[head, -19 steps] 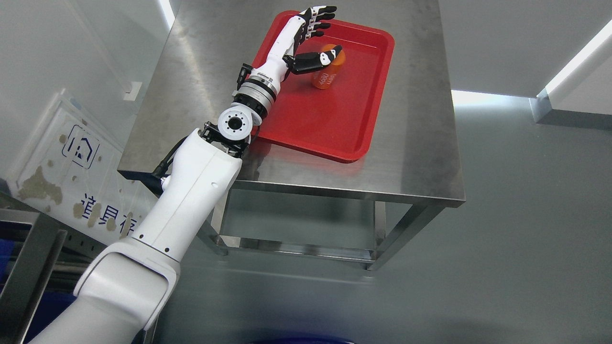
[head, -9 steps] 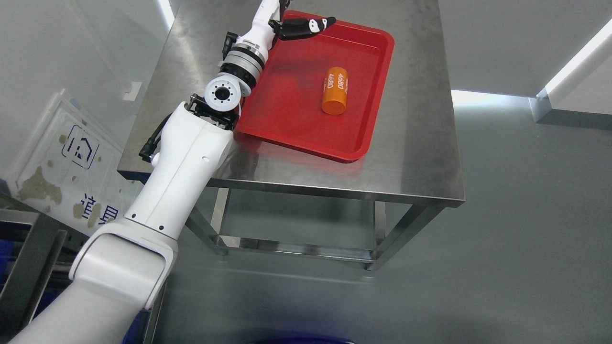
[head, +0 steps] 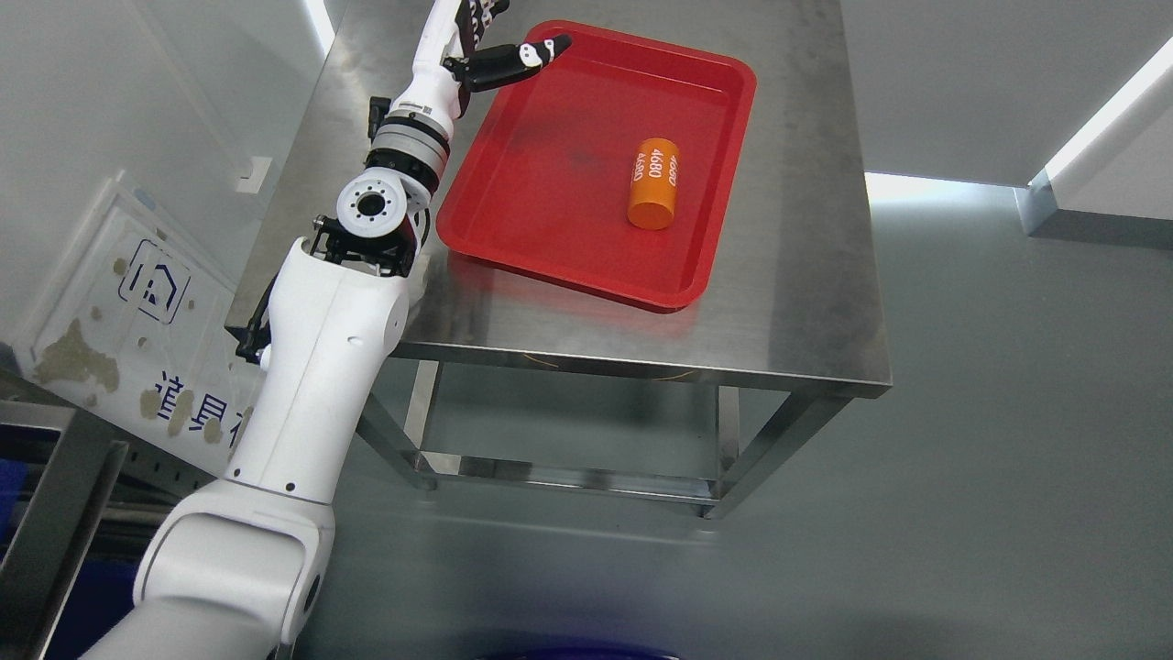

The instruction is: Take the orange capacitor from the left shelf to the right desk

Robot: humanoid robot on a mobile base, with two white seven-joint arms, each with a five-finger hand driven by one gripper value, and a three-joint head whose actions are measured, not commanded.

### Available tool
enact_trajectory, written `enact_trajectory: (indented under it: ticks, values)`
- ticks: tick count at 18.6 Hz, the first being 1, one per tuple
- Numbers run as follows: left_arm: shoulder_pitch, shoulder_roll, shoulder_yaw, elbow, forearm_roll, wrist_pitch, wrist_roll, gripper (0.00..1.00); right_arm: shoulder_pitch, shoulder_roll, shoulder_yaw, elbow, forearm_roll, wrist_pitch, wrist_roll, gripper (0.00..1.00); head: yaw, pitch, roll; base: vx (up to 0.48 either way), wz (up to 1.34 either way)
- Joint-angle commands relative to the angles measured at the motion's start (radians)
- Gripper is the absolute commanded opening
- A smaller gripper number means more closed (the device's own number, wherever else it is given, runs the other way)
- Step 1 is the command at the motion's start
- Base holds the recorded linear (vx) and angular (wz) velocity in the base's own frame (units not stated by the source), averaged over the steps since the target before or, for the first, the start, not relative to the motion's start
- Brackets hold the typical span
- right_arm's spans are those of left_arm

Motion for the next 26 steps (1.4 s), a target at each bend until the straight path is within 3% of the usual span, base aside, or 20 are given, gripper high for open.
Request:
enact_trajectory:
  ticks: [1, 6, 13, 26]
  values:
    - [0.109, 0.017, 0.159, -0.419, 0.001, 0.115, 0.003, 0.98, -0.002, -0.017, -0.011, -0.034, 0.005, -0.001, -0.001, 1.0, 0.0, 0.0, 0.0, 0.0, 0.0]
    - [0.129, 0.031, 0.159, -0.456, 0.001, 0.117, 0.001, 0.99, -0.002, -0.017, -0.011, -0.034, 0.005, -0.001, 0.001, 1.0, 0.0, 0.0, 0.0, 0.0, 0.0]
    - [0.329, 0.017, 0.135, -0.456, -0.002, -0.047, 0.016, 1.0, -0.002, -0.017, -0.011, -0.034, 0.005, -0.001, 0.001, 1.0, 0.0, 0.0, 0.0, 0.0, 0.0]
    - [0.361, 0.017, 0.139, -0.456, -0.004, -0.05, 0.015, 1.0, -0.002, -0.017, -0.011, -0.034, 0.005, -0.001, 0.001, 1.0, 0.0, 0.0, 0.0, 0.0, 0.0]
